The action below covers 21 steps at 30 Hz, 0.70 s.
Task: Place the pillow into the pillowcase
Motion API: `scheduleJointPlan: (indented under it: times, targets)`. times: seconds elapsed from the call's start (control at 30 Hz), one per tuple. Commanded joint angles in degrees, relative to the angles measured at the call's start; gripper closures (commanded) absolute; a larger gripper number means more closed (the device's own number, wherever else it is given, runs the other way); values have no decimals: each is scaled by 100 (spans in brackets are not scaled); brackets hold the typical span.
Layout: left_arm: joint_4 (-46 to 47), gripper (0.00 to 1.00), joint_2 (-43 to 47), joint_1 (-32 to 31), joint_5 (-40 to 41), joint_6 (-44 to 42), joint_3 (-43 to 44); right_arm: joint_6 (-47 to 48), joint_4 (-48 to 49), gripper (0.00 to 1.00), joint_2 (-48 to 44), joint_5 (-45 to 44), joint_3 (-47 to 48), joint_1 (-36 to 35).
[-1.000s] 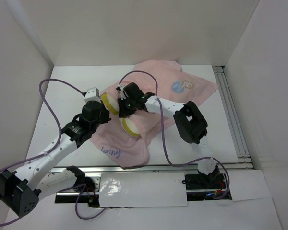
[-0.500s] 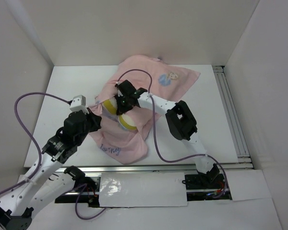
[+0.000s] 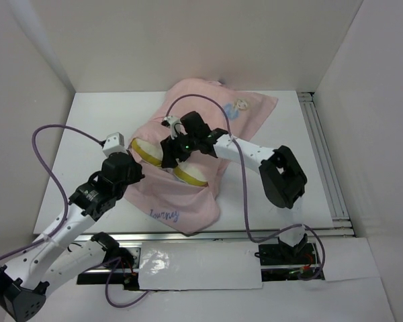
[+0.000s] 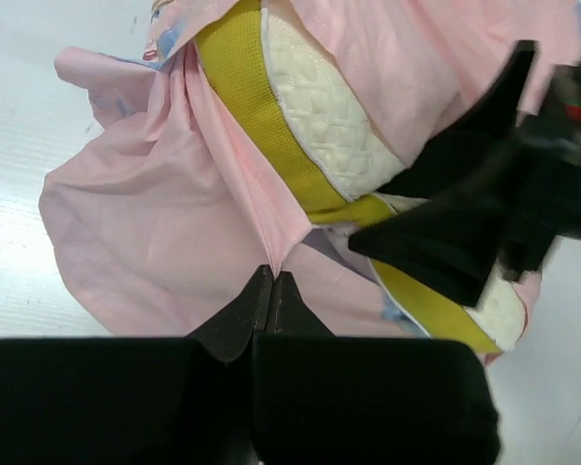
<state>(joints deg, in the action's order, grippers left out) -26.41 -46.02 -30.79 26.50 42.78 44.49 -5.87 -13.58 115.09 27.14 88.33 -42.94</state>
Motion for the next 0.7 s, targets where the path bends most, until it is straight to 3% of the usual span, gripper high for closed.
scheduleJointPlan:
  times: [0.0, 0.23, 0.37, 0.43, 0.67]
  targets:
    - [374, 100, 277, 20, 672, 221, 236, 1017, 198, 26, -653, 871, 140, 146]
    - [49, 100, 524, 20, 839, 345, 236, 1176, 671, 21, -1146, 1979, 508, 145]
    - [49, 100, 524, 20, 778, 458, 183, 1175, 1130, 19, -998, 1858, 728, -3]
    - [-4, 100, 576, 20, 778, 511, 183, 1359, 1130, 17, -735, 1594, 1183, -126]
    - [-197, 100, 761, 20, 838, 634, 130, 2668, -301, 14, 1127, 1734, 3020, -477]
